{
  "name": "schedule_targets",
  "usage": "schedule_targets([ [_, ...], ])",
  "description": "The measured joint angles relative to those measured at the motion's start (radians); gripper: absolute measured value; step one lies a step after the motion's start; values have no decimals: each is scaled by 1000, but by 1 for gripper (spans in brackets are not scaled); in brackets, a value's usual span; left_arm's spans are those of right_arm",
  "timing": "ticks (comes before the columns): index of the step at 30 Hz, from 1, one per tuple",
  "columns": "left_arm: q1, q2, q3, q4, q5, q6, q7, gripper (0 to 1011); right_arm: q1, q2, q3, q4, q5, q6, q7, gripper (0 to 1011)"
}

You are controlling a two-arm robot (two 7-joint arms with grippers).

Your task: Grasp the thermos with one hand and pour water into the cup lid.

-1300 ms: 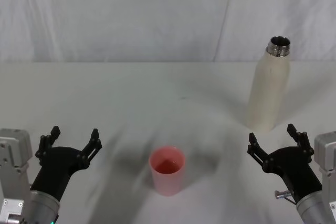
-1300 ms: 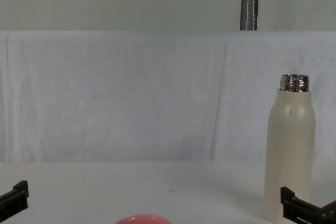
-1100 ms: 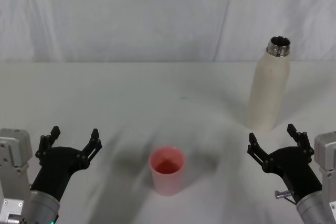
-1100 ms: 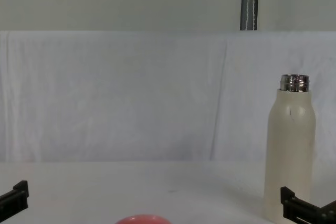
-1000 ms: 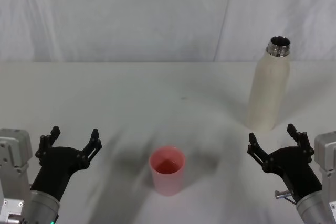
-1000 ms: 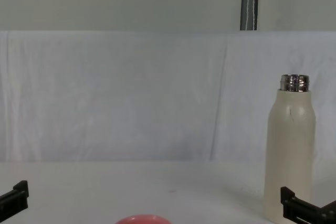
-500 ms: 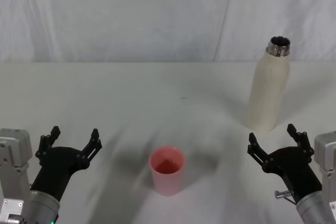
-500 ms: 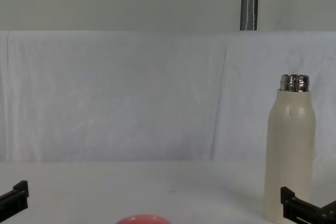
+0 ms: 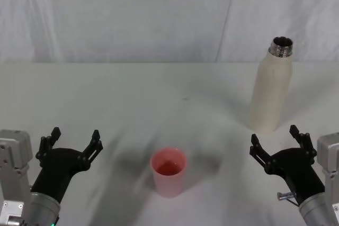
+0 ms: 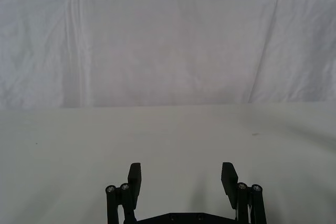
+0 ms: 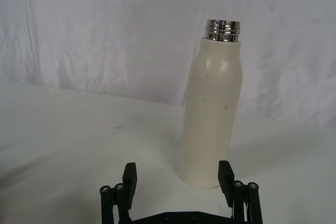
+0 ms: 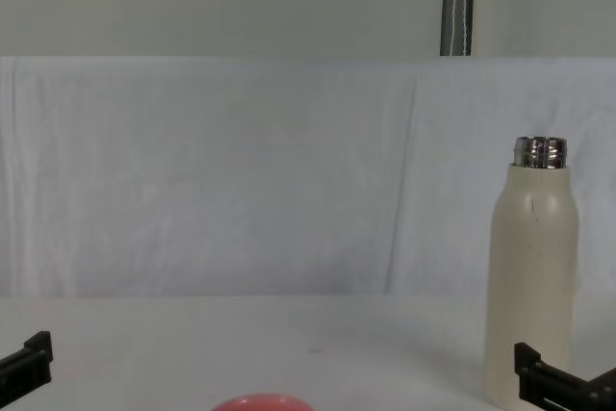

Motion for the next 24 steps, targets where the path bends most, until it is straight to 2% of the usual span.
schedule_targets([
  [24,0,0,0,0,0,0,0,1001,0,0,0,0,0,0,0,1000],
])
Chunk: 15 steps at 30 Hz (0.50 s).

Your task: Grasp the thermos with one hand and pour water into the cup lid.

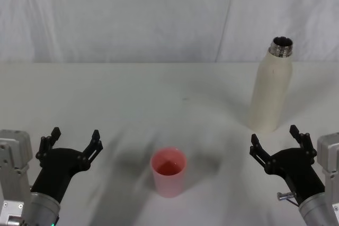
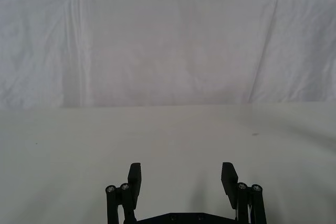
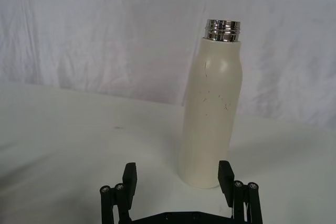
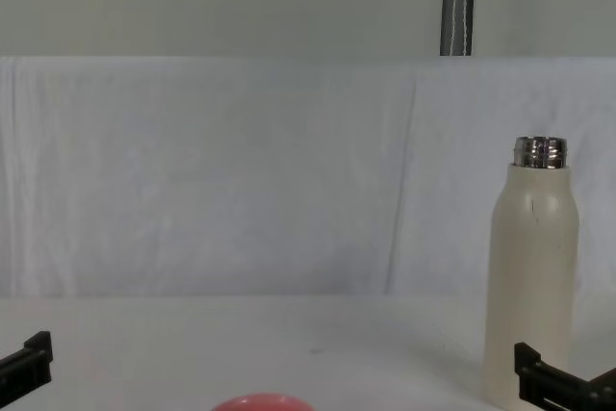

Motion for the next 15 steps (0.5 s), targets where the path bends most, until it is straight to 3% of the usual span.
schedule_targets([
  [15,0,0,0,0,0,0,0,1001,0,0,0,0,0,0,0,1000],
])
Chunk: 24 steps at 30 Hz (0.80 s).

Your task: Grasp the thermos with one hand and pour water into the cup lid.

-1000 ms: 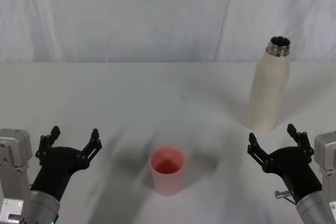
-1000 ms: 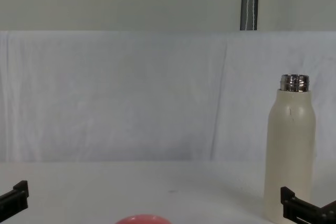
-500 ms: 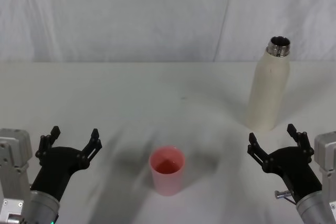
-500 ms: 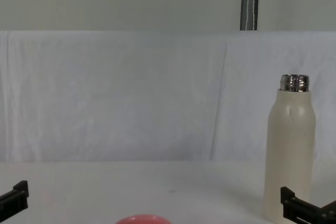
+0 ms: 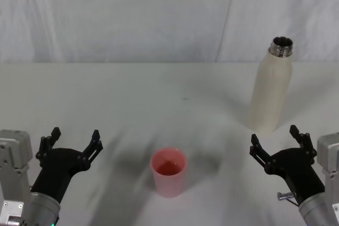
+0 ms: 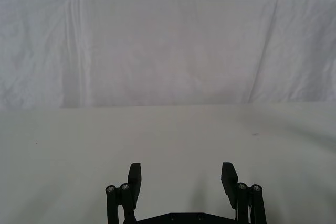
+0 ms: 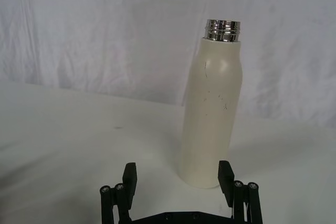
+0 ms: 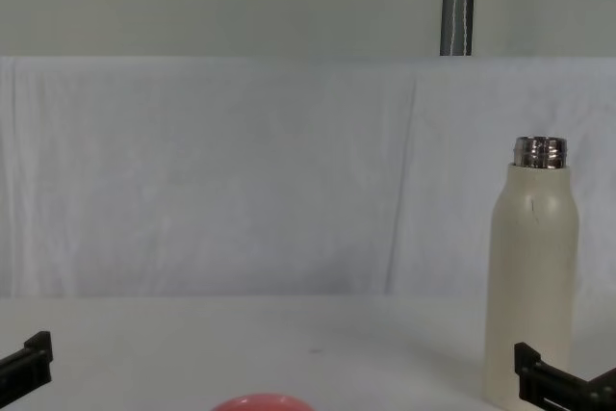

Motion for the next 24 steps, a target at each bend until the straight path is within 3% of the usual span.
schedule_targets([
  [24,0,0,0,0,0,0,0,1001,0,0,0,0,0,0,0,1000],
])
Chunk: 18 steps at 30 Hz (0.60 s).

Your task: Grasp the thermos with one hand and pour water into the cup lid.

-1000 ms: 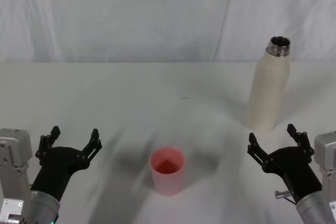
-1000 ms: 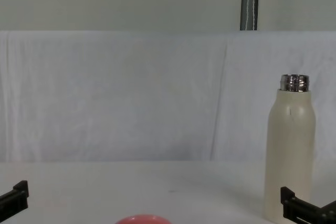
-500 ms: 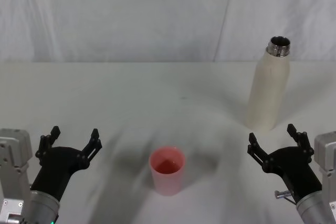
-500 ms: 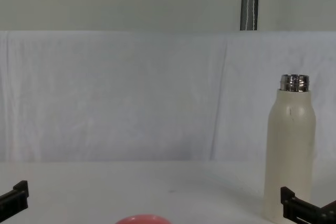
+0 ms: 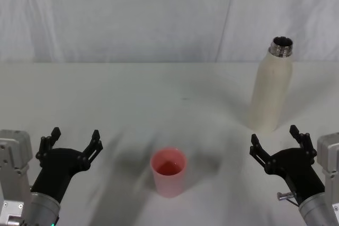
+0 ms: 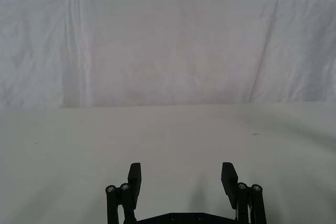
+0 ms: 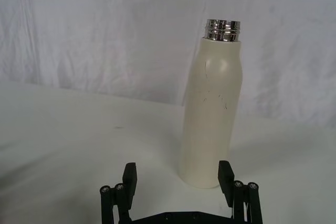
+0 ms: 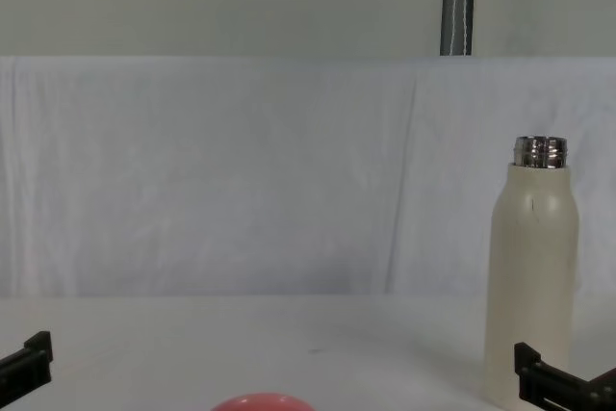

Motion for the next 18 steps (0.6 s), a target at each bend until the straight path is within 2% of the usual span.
schedule_targets([
  [8,0,0,0,0,0,0,0,1001,0,-1,2,0,0,-1,2,1000],
  [18,0,0,0,0,0,0,0,1001,16,-14,31,-2,5,-8,57,1000],
])
